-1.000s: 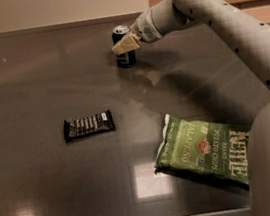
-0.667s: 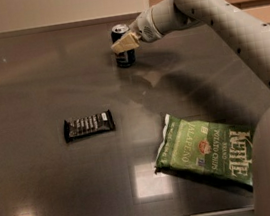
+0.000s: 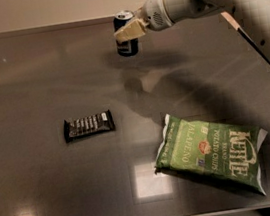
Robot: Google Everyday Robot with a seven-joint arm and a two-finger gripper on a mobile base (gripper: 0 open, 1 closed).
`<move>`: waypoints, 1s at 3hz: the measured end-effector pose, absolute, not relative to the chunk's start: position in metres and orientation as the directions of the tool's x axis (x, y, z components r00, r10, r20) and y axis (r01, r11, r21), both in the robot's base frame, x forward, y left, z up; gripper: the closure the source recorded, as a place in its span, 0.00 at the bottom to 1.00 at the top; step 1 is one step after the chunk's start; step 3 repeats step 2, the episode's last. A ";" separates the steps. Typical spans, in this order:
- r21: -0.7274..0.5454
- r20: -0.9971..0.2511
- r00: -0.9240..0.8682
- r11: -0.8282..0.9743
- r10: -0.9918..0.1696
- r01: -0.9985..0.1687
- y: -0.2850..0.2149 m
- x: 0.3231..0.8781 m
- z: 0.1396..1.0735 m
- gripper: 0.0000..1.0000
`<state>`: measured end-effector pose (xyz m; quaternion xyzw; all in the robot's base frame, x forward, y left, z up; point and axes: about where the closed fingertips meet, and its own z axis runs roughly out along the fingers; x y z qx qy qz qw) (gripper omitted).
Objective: Pick pepsi can
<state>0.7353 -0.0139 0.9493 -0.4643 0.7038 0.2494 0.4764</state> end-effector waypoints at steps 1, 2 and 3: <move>-0.124 -0.893 -0.068 0.387 -0.446 -0.914 -0.021 0.700 1.007 1.00; -0.124 -0.893 -0.068 0.387 -0.446 -0.914 -0.021 0.700 1.007 1.00; -0.124 -0.893 -0.068 0.387 -0.446 -0.914 -0.021 0.700 1.007 1.00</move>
Offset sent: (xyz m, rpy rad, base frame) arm -0.0521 -0.0186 0.0923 -0.0585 -0.0441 0.0788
